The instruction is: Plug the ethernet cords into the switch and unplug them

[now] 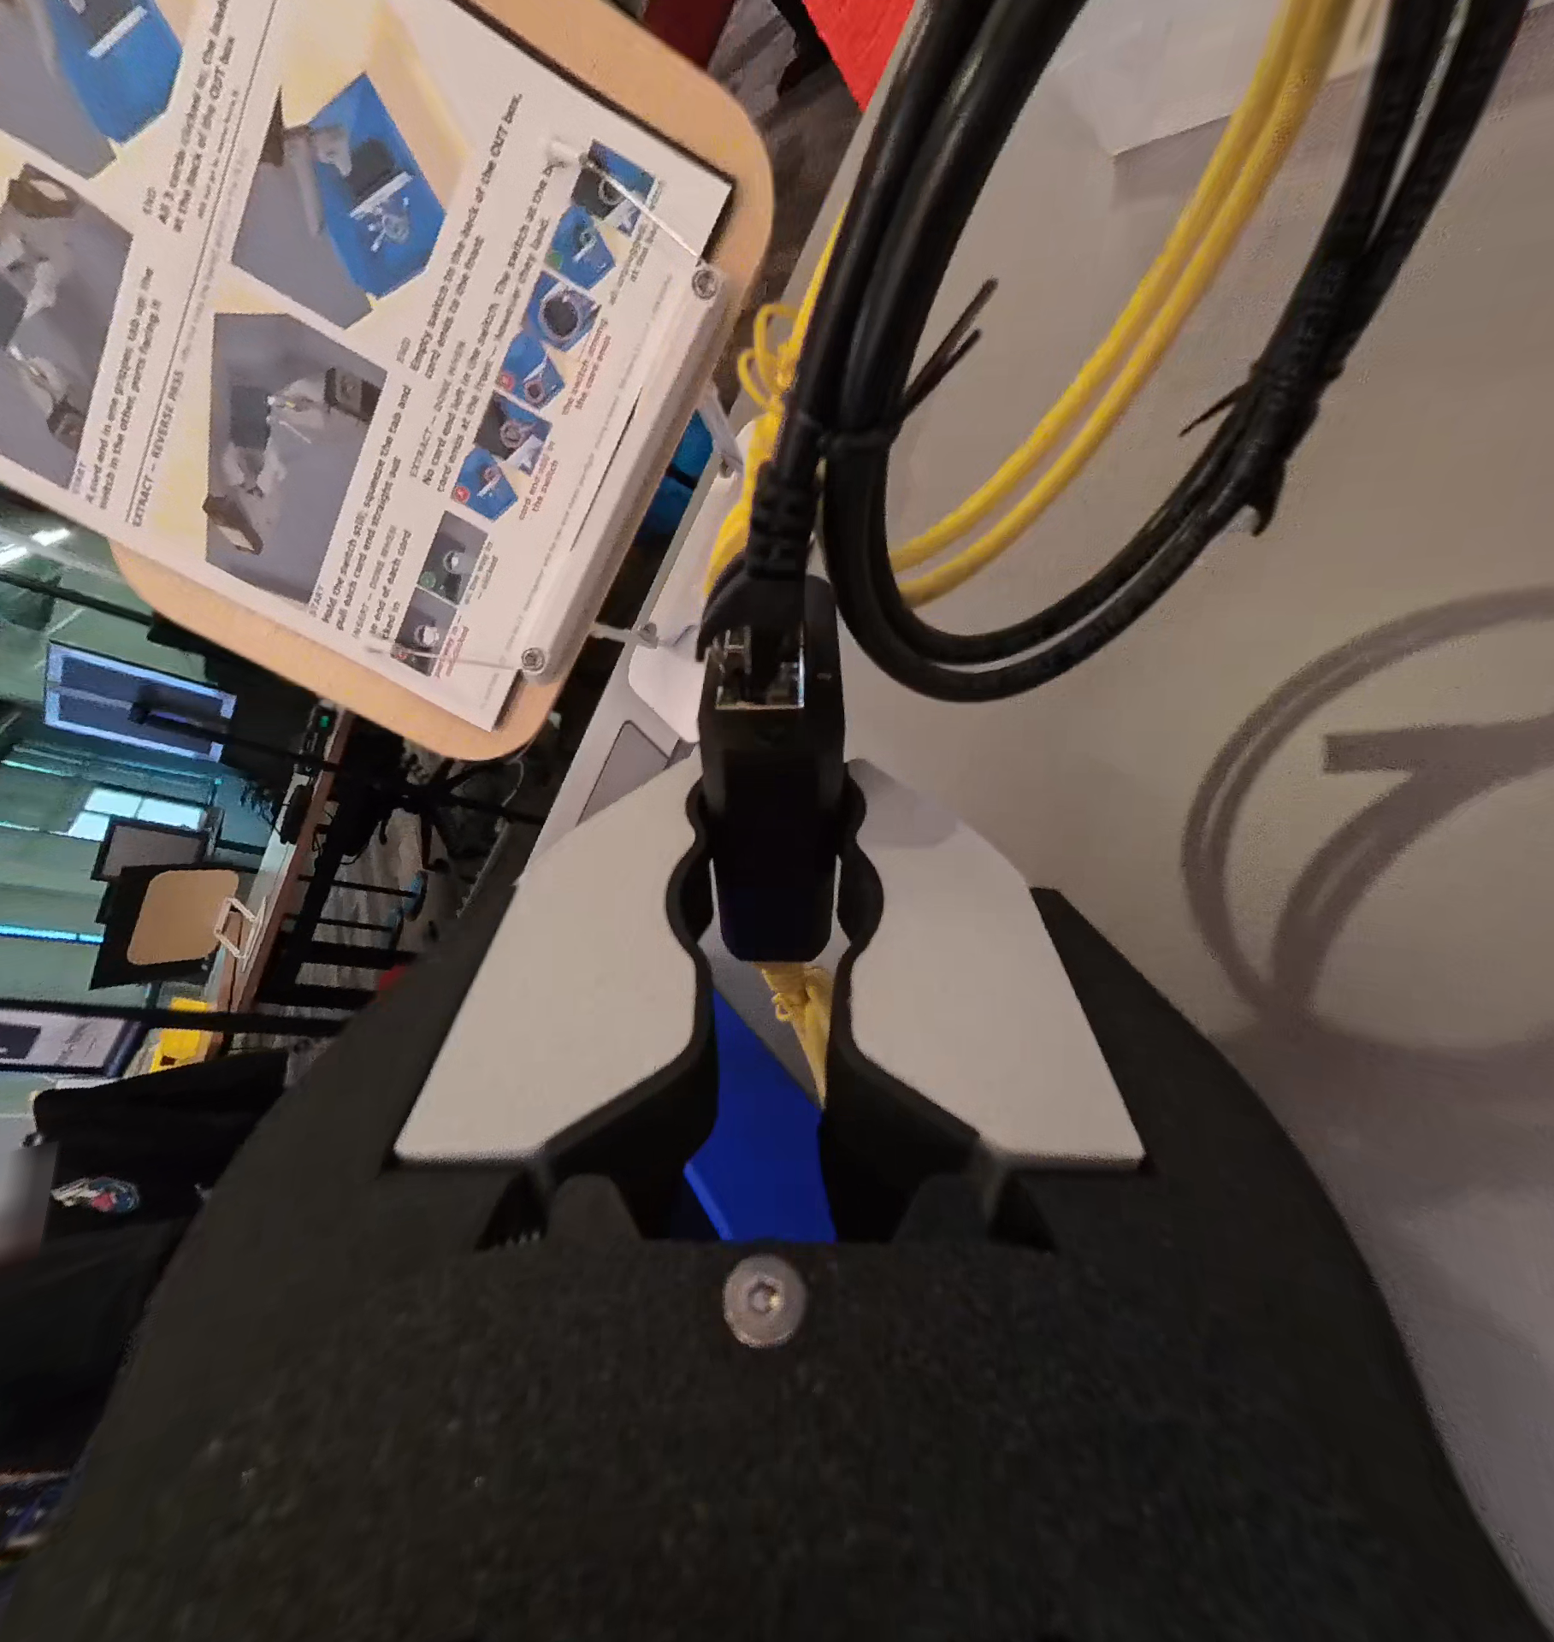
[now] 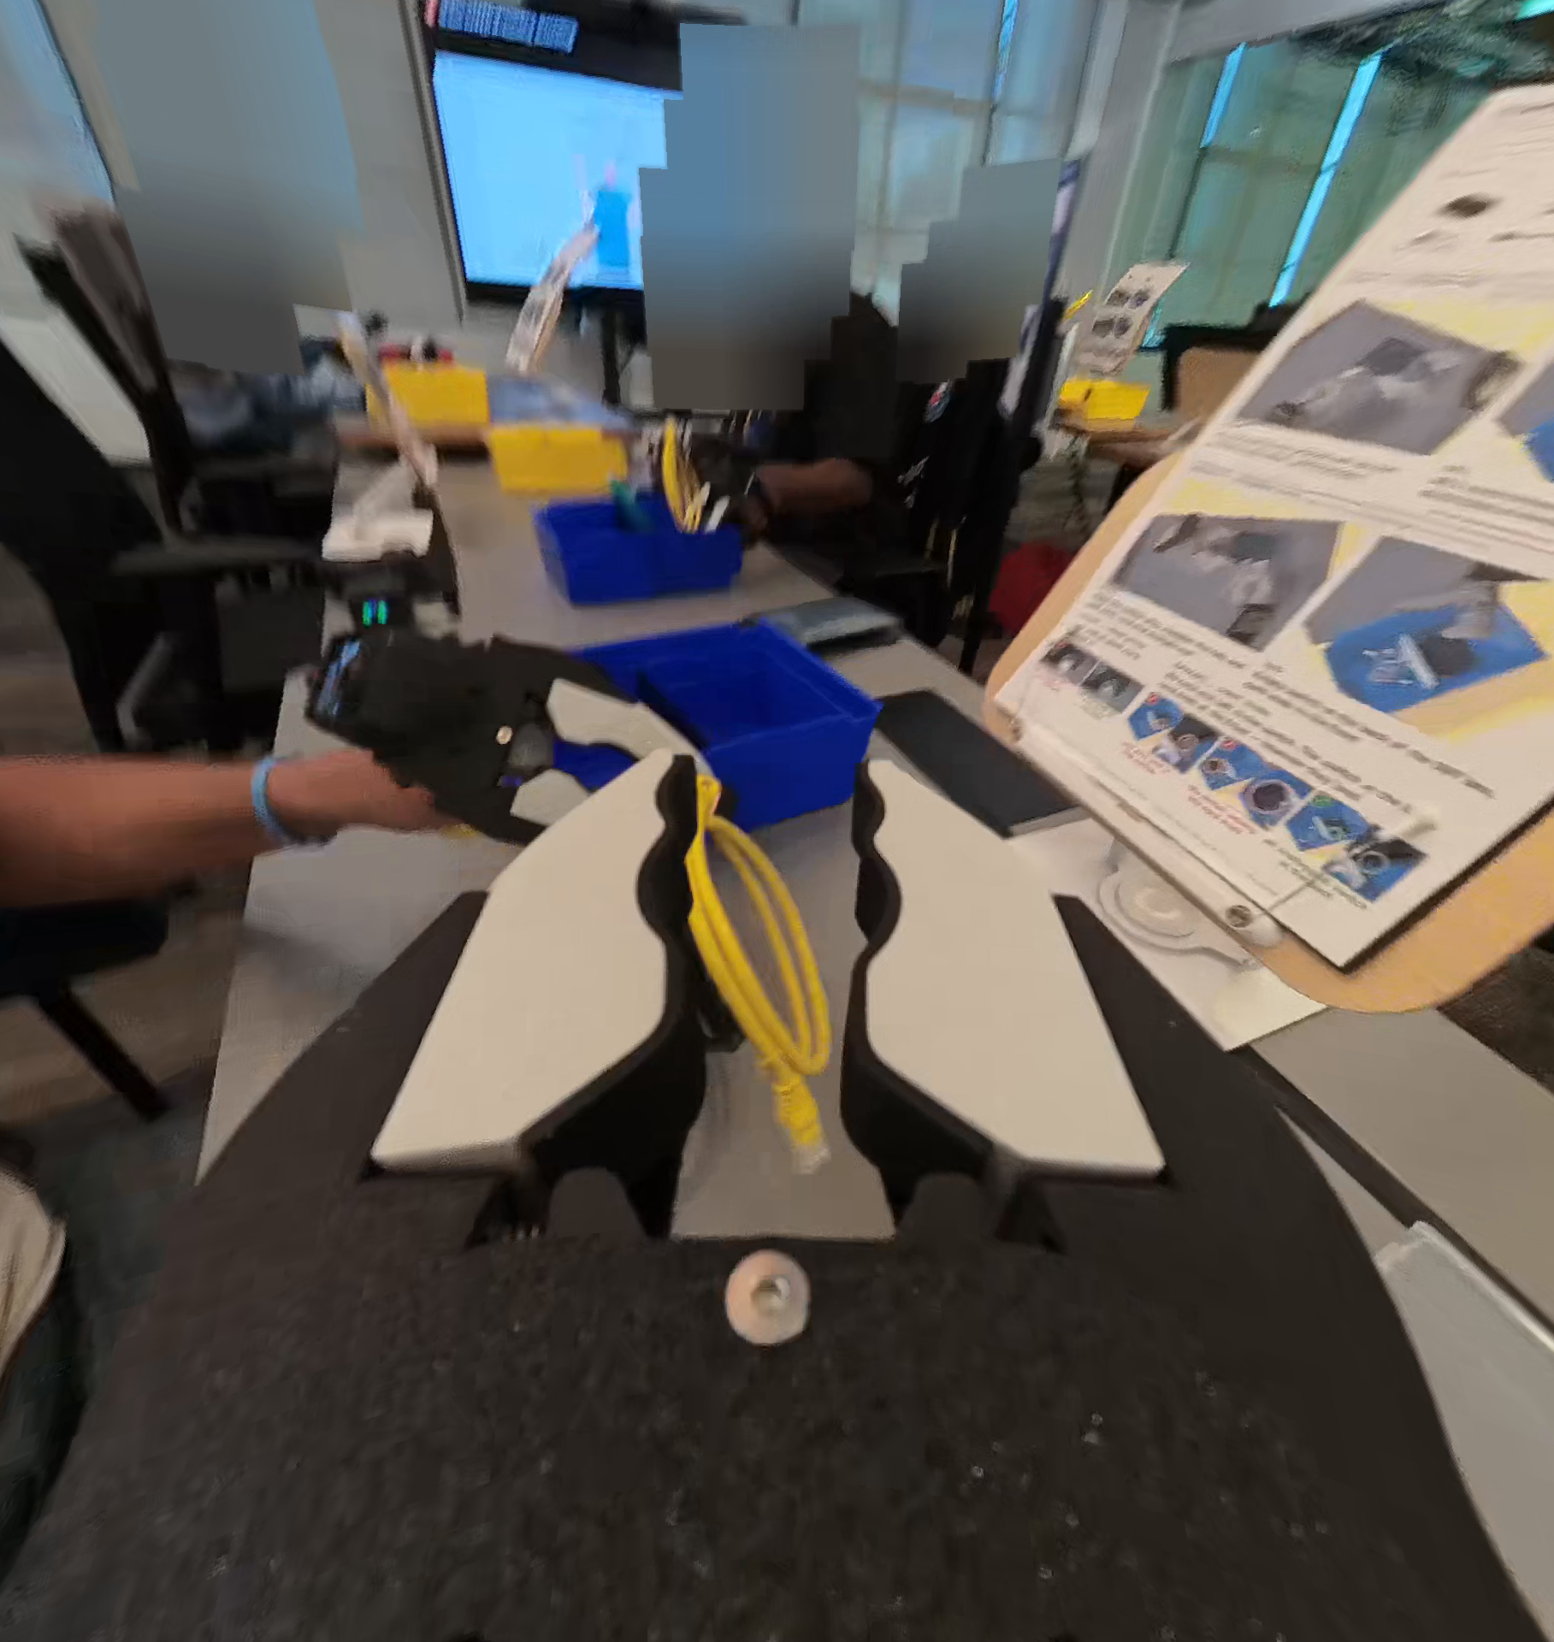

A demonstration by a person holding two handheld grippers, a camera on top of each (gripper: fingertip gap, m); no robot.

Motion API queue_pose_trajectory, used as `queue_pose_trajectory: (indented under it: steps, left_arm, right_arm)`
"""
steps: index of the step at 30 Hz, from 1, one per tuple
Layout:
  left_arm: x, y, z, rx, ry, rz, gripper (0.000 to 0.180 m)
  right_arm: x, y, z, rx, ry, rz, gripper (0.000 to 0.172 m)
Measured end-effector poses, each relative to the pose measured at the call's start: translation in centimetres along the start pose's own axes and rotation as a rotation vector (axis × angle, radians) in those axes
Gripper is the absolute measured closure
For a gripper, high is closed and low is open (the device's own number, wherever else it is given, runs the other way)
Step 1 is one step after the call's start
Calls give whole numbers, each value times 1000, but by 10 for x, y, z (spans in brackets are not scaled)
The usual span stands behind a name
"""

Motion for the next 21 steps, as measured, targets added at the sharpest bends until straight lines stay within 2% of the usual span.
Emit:
queue_pose_trajectory:
  steps: [2, 4, 8, 11, 14, 21]
  left_arm:
    - [-3, -6, -11, 20, 26, -71, 157]
    - [-11, -13, -22, 41, 69, -153, 157]
    - [-30, -24, -36, 65, 175, -314, 157]
    - [-43, -31, -38, 33, 252, -414, 157]
    - [-53, -38, -40, -2, 309, -493, 157]
    - [-61, -43, -35, -83, 384, -566, 157]
  right_arm:
    - [6, 3, 8, -102, -14, 64, 140]
    - [6, 13, 3, -144, -45, 54, 142]
    - [15, 38, -2, -159, -293, 80, 141]
    - [27, 46, 16, -236, -482, 103, 139]
    - [37, 48, 35, -376, -508, 110, 141]
    - [49, 54, 54, -381, -594, -20, 148]
Point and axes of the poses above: each gripper's, where its closed fingertips meet, x out along the fingers, y out of its underside, z = x × y across the jaws, the point moved 10 cm from there along -x, back along the fingers, and after that the axes turned 2 degrees about -z, right-handed, at the moved point
